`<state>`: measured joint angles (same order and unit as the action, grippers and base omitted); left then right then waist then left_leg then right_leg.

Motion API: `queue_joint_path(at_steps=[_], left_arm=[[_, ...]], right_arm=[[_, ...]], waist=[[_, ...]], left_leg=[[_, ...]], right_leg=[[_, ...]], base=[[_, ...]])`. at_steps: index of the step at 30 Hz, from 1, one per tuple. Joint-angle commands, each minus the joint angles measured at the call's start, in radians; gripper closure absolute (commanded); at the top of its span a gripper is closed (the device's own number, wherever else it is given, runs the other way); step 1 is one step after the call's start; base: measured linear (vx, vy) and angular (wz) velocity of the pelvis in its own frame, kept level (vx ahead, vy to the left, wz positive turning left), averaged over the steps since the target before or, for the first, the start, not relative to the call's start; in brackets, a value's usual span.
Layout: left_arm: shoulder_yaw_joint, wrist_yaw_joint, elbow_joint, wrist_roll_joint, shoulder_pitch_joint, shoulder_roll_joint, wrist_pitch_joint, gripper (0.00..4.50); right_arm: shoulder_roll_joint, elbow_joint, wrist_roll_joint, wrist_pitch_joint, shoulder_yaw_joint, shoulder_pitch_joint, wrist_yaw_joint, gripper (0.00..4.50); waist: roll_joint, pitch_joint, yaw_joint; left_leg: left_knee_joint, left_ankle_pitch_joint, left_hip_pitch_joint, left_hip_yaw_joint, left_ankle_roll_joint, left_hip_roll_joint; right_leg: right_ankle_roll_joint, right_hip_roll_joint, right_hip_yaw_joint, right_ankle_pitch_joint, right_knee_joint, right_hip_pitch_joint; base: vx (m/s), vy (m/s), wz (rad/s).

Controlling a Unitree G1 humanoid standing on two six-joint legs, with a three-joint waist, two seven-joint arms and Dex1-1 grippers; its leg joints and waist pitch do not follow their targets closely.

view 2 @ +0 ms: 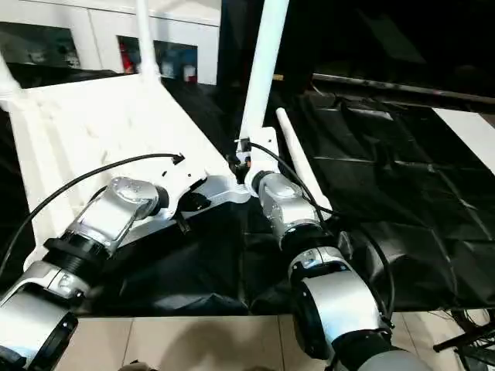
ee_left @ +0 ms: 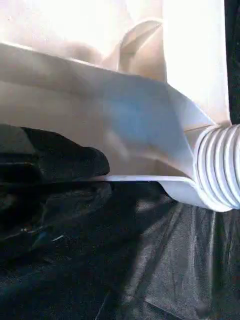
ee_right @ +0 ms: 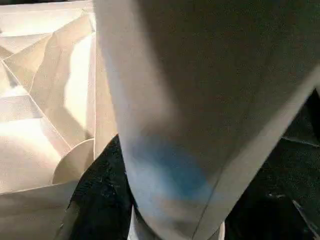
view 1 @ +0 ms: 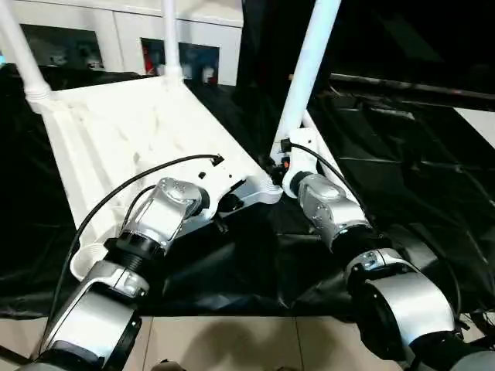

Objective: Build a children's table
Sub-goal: Insert table leg to table base

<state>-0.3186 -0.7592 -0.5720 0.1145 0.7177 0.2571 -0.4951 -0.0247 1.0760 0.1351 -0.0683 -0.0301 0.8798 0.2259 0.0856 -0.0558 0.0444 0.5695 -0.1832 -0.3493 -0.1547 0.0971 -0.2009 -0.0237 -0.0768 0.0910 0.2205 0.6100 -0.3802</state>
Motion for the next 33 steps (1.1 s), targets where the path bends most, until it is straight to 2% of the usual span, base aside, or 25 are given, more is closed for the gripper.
queue_joint_path(at_steps=[1, 7, 11, 12, 14, 16, 17, 19, 23, 25, 26, 27, 29, 32, 33], left_arm=[[-0.02, -0.003, 0.045, -0.013, 0.011, -0.043, 0.007, 4.5], [-0.016, -0.01, 0.067, -0.011, 0.001, -0.034, -0.006, 4.5], [-0.016, -0.017, 0.067, -0.012, 0.001, -0.028, -0.005, 4.5], [-0.015, -0.02, 0.065, -0.011, 0.002, -0.028, -0.005, 4.5], [-0.015, -0.023, 0.066, -0.01, 0.003, -0.027, -0.005, 4.5], [-0.016, -0.033, 0.071, -0.012, 0.003, -0.024, -0.006, 4.5], [-0.016, -0.034, 0.073, -0.012, 0.002, -0.023, -0.007, 4.5], [-0.017, -0.036, 0.076, -0.012, 0.002, -0.022, -0.008, 4.5], [-0.018, -0.049, 0.084, -0.014, -0.002, -0.017, -0.008, 4.5], [-0.018, -0.052, 0.086, -0.013, -0.002, -0.016, -0.006, 4.5], [-0.018, -0.054, 0.088, -0.013, -0.003, -0.014, -0.005, 4.5], [-0.018, -0.056, 0.089, -0.013, -0.004, -0.013, -0.004, 4.5], [-0.018, -0.066, 0.095, -0.015, -0.005, -0.01, -0.002, 4.5], [-0.018, -0.073, 0.099, -0.016, -0.007, -0.005, 0.002, 4.5], [-0.018, -0.075, 0.1, -0.015, -0.007, -0.004, 0.004, 4.5]], right_arm=[[-0.057, 0.139, -0.022, -0.129, 0.035, -0.057, 0.028, 2.61], [-0.062, 0.15, -0.048, -0.131, 0.043, -0.042, 0.032, 2.61], [-0.064, 0.149, -0.032, -0.134, 0.023, -0.035, 0.034, 2.61], [-0.064, 0.149, -0.028, -0.136, 0.015, -0.03, 0.039, 2.26], [-0.063, 0.149, -0.027, -0.138, 0.009, -0.026, 0.041, 1.91], [-0.062, 0.148, -0.025, -0.139, 0.001, -0.02, 0.041, 1.82], [-0.061, 0.148, -0.025, -0.139, -0.001, -0.019, 0.041, 1.71], [-0.061, 0.148, -0.025, -0.138, -0.004, -0.017, 0.041, 1.47], [-0.055, 0.141, -0.02, -0.115, -0.021, -0.006, 0.061, 1.14], [-0.054, 0.137, -0.016, -0.108, -0.029, -0.001, 0.079, 0.99], [-0.054, 0.134, -0.014, -0.106, -0.032, 0.0, 0.085, 0.9], [-0.054, 0.13, -0.012, -0.104, -0.034, 0.002, 0.089, 0.81], [-0.05, 0.119, -0.013, -0.089, -0.034, 0.005, 0.109, 0.64], [-0.043, 0.103, -0.019, -0.063, -0.027, 0.004, 0.152, 0.38], [-0.041, 0.1, -0.02, -0.059, -0.025, 0.003, 0.161, 0.32]], waist=[[-0.021, 0.025, -0.004], [-0.024, 0.027, -0.008], [-0.025, 0.027, -0.008], [-0.029, 0.027, -0.008], [-0.03, 0.027, -0.009], [-0.033, 0.028, -0.01], [-0.03, 0.028, -0.011], [-0.032, 0.028, -0.01], [-0.034, 0.025, -0.01], [-0.038, 0.029, -0.007], [-0.035, 0.028, -0.011], [-0.033, 0.027, -0.012], [-0.035, 0.026, -0.009], [-0.037, 0.026, -0.01], [-0.037, 0.028, -0.01]], left_leg=[[-0.086, -0.388, 0.007, 0.011, 0.024, -0.035], [-0.089, -0.36, 0.003, 0.008, 0.02, -0.036], [-0.089, -0.341, 0.003, 0.005, 0.015, -0.036], [-0.09, -0.339, 0.004, 0.005, 0.017, -0.037], [-0.091, -0.334, 0.003, 0.005, 0.02, -0.038], [-0.091, -0.324, 0.003, 0.005, 0.022, -0.039], [-0.091, -0.308, -0.001, 0.003, 0.022, -0.039], [-0.09, -0.295, 0.002, 0.0, 0.018, -0.04], [-0.089, -0.307, 0.003, -0.004, 0.021, -0.04], [-0.089, -0.278, 0.005, -0.006, 0.022, -0.045], [-0.088, -0.27, 0.003, -0.007, 0.02, -0.043], [-0.09, -0.256, -0.004, -0.006, 0.013, -0.041], [-0.086, -0.251, 0.001, -0.011, 0.004, -0.04], [-0.087, -0.229, -0.002, -0.011, 0.001, -0.042], [-0.085, -0.21, -0.002, -0.011, -0.003, -0.042]], right_leg=[[-0.099, -0.079, -0.061, 0.439, -0.105, 0.008], [-0.111, -0.078, -0.063, 0.4, -0.102, 0.011], [-0.114, -0.077, -0.064, 0.395, -0.103, 0.012], [-0.117, -0.077, -0.064, 0.39, -0.103, 0.011], [-0.123, -0.076, -0.064, 0.372, -0.101, 0.012], [-0.136, -0.075, -0.065, 0.347, -0.098, 0.014], [-0.139, -0.075, -0.065, 0.317, -0.095, 0.016], [-0.15, -0.075, -0.065, 0.3, -0.092, 0.017], [-0.149, -0.076, -0.066, 0.33, -0.097, 0.015], [-0.166, -0.077, -0.067, 0.263, -0.091, 0.016], [-0.171, -0.073, -0.067, 0.241, -0.087, 0.016], [-0.172, -0.072, -0.065, 0.24, -0.084, 0.024], [-0.17, -0.076, -0.068, 0.259, -0.089, 0.019], [-0.176, -0.075, -0.067, 0.244, -0.087, 0.021], [-0.184, -0.075, -0.068, 0.213, -0.083, 0.024]], base=[[0.0, 0.0, 0.0], [0.0, 0.0, 0.0], [0.0, 0.0, 0.0], [0.0, 0.0, 0.0], [0.0, 0.0, 0.0], [0.0, 0.0, 0.0], [0.0, 0.0, 0.0], [0.0, 0.0, 0.0], [0.0, 0.0, 0.0], [0.0, 0.0, 0.0], [0.0, 0.0, 0.0], [0.0, 0.0, 0.0], [0.0, 0.0, 0.0], [0.0, 0.0, 0.0], [0.0, 0.0, 0.0]])
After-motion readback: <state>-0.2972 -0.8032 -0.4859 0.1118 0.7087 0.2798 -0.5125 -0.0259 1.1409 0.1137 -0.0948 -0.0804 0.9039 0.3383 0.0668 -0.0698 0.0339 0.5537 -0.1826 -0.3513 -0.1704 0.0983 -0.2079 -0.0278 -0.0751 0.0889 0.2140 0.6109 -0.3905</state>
